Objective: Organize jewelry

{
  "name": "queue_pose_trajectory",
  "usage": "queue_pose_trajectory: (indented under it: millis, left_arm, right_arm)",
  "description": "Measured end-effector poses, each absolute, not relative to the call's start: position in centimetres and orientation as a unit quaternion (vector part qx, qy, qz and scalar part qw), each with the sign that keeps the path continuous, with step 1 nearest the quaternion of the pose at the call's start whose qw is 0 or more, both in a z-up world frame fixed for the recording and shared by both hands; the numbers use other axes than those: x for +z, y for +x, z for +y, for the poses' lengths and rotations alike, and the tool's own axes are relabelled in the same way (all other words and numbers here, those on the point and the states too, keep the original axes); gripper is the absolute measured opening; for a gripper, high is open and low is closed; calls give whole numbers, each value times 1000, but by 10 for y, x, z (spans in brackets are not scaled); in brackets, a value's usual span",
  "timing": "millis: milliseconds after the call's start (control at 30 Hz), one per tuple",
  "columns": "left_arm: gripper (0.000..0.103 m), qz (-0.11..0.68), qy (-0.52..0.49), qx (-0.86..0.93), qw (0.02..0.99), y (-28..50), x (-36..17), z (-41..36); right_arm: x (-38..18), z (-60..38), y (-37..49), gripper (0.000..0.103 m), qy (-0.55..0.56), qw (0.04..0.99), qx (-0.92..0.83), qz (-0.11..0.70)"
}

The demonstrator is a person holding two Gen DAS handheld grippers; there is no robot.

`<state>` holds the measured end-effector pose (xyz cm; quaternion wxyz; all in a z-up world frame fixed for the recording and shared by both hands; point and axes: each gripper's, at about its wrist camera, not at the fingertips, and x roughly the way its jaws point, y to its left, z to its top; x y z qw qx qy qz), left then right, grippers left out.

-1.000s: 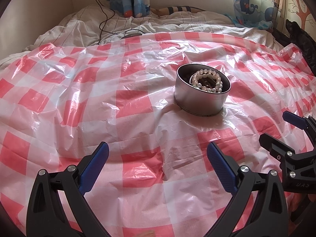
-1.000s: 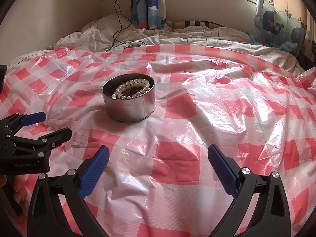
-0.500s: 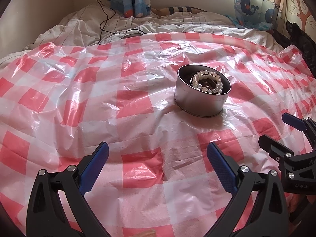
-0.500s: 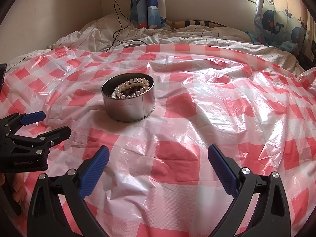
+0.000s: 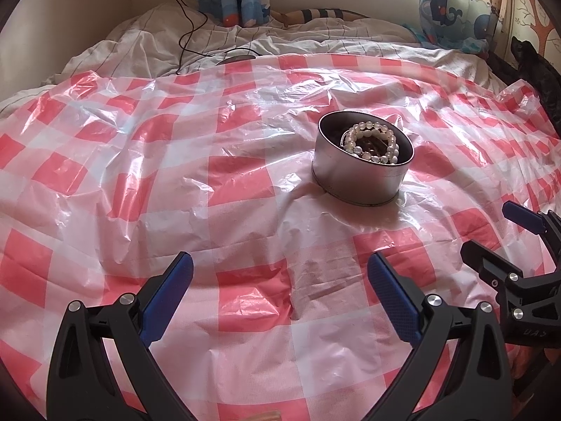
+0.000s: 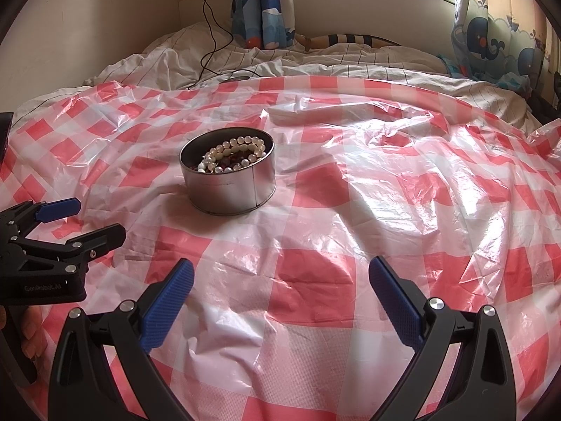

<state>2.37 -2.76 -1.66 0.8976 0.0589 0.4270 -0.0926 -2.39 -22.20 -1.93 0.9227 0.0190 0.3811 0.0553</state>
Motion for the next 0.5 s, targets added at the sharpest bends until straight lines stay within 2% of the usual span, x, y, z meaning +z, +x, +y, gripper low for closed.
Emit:
queue_pose_trajectory:
  millis: [500]
  left_arm:
    - [96, 432, 59, -85, 896, 25, -19, -29]
  right_arm:
    - [-22, -223, -25, 96, 18, 922, 55, 382]
